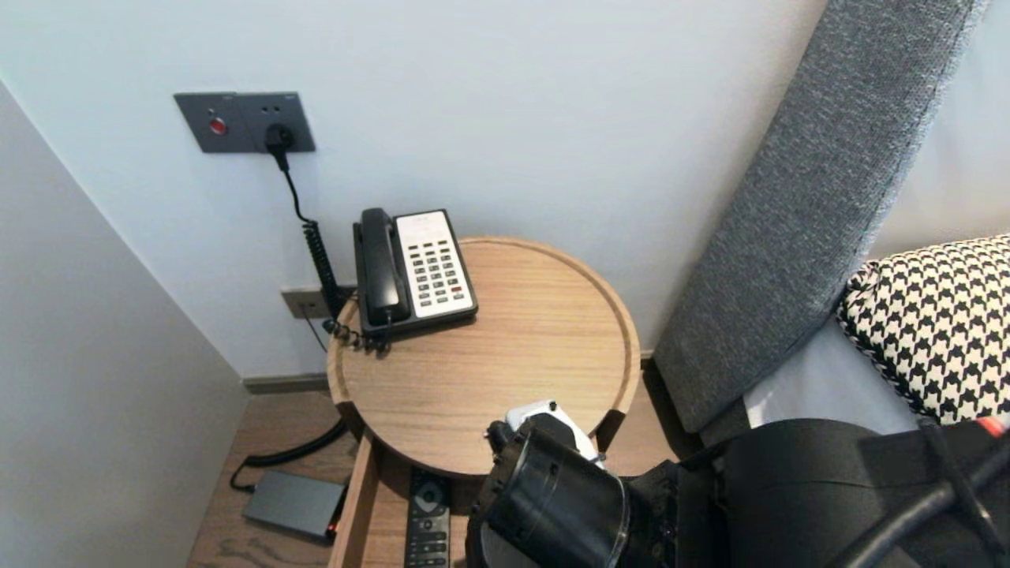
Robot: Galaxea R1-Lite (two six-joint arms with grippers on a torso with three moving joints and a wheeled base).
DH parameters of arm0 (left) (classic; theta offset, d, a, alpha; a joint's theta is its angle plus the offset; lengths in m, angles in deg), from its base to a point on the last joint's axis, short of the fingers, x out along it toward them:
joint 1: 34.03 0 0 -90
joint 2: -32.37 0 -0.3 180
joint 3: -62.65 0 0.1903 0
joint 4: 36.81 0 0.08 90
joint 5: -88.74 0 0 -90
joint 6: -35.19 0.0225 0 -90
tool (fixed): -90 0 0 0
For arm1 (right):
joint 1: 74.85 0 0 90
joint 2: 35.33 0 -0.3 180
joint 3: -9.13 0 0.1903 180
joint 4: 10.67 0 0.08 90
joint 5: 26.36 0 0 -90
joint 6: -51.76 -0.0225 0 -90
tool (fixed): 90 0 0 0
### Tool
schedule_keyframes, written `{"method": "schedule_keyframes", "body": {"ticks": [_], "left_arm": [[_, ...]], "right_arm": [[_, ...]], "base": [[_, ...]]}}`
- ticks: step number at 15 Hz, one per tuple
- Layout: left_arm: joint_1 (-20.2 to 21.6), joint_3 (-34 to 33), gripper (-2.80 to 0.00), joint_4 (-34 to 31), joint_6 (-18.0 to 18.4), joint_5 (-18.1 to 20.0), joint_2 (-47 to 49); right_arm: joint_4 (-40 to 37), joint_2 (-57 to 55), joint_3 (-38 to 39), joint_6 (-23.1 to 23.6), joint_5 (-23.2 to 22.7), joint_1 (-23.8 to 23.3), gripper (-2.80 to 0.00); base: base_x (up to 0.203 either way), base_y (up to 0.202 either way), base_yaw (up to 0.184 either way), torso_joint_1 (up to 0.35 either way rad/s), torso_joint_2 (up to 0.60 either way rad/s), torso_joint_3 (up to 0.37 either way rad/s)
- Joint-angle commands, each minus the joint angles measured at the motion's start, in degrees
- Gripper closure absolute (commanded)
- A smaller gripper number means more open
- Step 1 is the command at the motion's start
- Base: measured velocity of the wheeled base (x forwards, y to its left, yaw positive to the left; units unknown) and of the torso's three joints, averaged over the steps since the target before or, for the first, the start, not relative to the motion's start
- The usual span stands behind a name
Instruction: Take the remote control out of the drawer one by one and place them on the table
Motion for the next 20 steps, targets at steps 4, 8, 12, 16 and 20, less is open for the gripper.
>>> {"method": "schedule_keyframes", "body": {"ticks": [4, 8, 12, 16, 20], "left_arm": [[0.06, -0.70, 0.00, 0.03, 0.01, -0.02, -0.06], [0.00, -0.70, 0.00, 0.03, 0.01, -0.02, -0.06], [0.09, -0.70, 0.00, 0.03, 0.01, -0.02, -0.06], [0.08, -0.70, 0.00, 0.03, 0.01, -0.02, -0.06], [0.00, -0.70, 0.00, 0.03, 0.01, -0.02, -0.06]], "right_arm": [[-6.53, 2.81, -11.21, 3.42, 0.32, -5.83, 0.00], [-14.16, -0.22, -26.69, 8.30, -0.06, -13.38, 0.00], [-20.96, -7.03, -38.81, 12.84, -0.30, -19.33, 0.00], [-21.50, -10.32, -39.32, 18.53, -0.20, -20.72, 0.00], [-21.13, -12.97, -39.32, 18.95, -0.61, -21.31, 0.00]], "base": [[0.000, 0.000, 0.000, 0.000, 0.00, 0.000], [0.000, 0.000, 0.000, 0.000, 0.00, 0.000], [0.000, 0.000, 0.000, 0.000, 0.00, 0.000], [0.000, 0.000, 0.000, 0.000, 0.00, 0.000], [0.000, 0.000, 0.000, 0.000, 0.00, 0.000]]}}
